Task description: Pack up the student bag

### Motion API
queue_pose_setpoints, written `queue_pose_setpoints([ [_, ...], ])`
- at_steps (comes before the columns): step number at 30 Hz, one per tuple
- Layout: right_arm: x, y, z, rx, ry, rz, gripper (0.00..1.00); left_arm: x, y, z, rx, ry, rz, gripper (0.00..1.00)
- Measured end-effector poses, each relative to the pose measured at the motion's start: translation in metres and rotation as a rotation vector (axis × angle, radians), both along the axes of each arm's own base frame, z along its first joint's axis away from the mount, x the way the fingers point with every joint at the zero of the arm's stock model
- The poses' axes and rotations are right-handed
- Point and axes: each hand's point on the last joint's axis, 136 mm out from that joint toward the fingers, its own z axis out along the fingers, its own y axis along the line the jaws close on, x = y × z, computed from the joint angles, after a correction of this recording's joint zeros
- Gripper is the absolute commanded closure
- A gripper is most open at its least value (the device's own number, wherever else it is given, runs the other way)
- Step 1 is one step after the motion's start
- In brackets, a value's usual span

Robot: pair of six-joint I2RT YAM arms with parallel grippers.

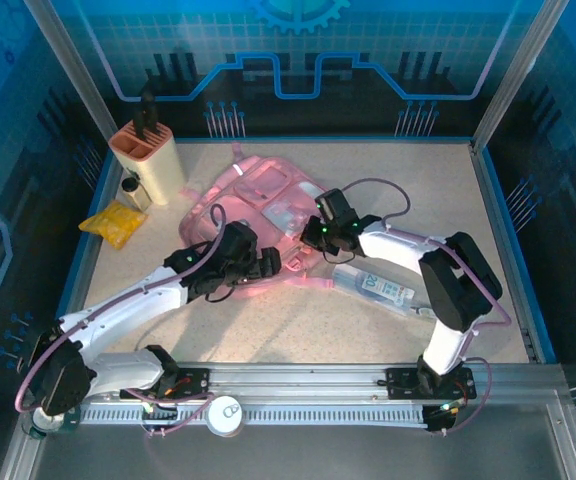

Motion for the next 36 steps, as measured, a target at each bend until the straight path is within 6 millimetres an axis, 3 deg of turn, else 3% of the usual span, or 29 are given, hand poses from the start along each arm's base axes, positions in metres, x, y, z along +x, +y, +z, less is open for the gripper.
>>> queue_pose_setpoints([
  [7,-0.002,0.002,0.035,0.129,-0.064,-0.028,1.0,-0.014,-0.052,-0.001,0.016,0.006,-0.068,0.13],
  [11,-0.005,0.004,0.051,0.183,-0.069,-0.038,1.0,-0.009,-0.067,-0.006,0.044,-0.014,-0.055,0.2],
  [18,-0.014,0.001,0.063,0.232,-0.084,-0.046,1.0,0.019,-0.059,-0.016,0.093,-0.074,0.032,0.28],
  [26,-0.027,-0.009,0.077,0.286,-0.123,-0.064,1.0,0.058,-0.049,-0.011,0.112,-0.157,0.004,0.33],
  [29,-0.026,-0.005,0.091,0.319,-0.166,-0.054,1.0,0.069,-0.041,-0.007,0.142,-0.192,-0.02,0.33],
  [32,-0.027,0.004,0.1,0.352,-0.19,-0.041,1.0,0.073,-0.029,0.001,0.173,-0.227,-0.041,0.3],
  [36,-0.027,0.011,0.106,0.372,-0.207,-0.028,1.0,0.063,-0.021,0.021,0.137,-0.249,-0.04,0.31],
])
